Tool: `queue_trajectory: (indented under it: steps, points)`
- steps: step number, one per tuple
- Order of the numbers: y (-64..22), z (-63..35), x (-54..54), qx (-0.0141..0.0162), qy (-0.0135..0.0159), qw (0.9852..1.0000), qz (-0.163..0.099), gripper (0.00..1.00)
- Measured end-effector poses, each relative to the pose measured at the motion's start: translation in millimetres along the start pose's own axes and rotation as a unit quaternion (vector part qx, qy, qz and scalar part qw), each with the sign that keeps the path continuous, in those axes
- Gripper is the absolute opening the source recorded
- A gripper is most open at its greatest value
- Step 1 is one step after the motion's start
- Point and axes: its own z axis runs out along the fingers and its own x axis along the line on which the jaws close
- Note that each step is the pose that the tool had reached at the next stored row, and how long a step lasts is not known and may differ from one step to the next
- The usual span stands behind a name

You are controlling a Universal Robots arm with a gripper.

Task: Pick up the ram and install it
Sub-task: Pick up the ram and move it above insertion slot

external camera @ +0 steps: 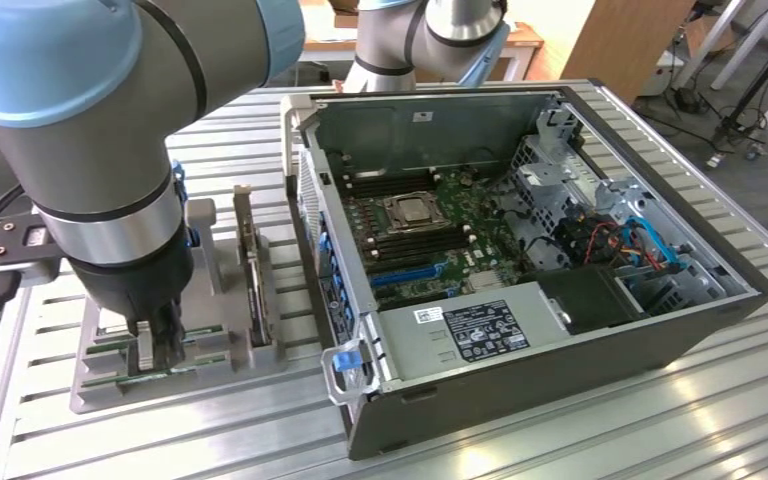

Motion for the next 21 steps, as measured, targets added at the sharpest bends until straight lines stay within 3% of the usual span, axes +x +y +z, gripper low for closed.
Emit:
queue_trajectory:
  steps: [21]
  points:
    - [-0.7, 18.2, 1.0, 0.0, 0.0, 1.0, 0.0, 0.3]
